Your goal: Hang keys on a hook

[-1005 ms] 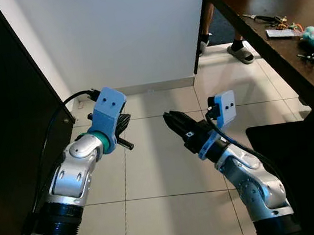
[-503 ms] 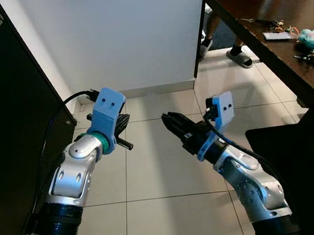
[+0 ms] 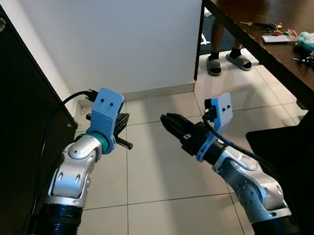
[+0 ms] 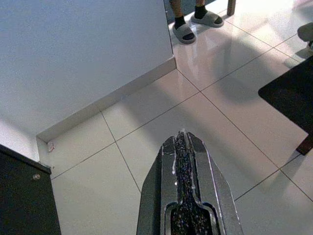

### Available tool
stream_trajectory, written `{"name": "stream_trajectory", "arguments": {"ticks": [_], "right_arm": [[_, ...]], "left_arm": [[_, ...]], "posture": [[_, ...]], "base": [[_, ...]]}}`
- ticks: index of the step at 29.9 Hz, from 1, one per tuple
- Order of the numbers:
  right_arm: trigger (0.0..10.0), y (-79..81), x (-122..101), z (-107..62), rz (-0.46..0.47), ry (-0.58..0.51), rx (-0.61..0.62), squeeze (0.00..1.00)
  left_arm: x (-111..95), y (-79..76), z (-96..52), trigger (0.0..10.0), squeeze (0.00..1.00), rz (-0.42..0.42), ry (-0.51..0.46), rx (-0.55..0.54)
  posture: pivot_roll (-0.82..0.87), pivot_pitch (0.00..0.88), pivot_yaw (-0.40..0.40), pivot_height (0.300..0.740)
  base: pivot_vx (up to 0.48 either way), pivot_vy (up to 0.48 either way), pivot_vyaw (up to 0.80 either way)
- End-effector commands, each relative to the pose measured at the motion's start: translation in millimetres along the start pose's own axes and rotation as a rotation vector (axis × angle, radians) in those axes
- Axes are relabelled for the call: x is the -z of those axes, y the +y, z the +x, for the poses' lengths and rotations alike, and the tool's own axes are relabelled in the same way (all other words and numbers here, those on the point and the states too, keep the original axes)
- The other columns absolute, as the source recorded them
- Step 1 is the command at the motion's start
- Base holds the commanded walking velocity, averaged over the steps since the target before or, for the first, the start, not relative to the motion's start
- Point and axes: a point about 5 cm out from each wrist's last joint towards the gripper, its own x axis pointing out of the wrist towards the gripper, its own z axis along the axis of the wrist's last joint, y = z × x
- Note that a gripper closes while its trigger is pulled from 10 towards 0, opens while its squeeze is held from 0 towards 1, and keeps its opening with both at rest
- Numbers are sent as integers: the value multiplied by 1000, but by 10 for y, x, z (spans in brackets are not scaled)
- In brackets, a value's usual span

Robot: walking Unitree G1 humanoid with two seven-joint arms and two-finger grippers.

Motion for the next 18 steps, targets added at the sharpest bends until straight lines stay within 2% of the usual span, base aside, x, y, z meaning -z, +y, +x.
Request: {"name": "stream_trajectory", "arguments": {"ticks": [1,18], "right_arm": [[10000,-4,38,-7,4,15,5,0],[10000,-3,33,-5,3,13,4,0]], "left_arm": [[51,8,-9,10000,0,-17,13,-1],[41,12,-7,10000,0,-15,8,3]], "posture": [[28,0,161,740],[32,0,160,740]], "base": [[469,0,0],[471,0,0]]}}
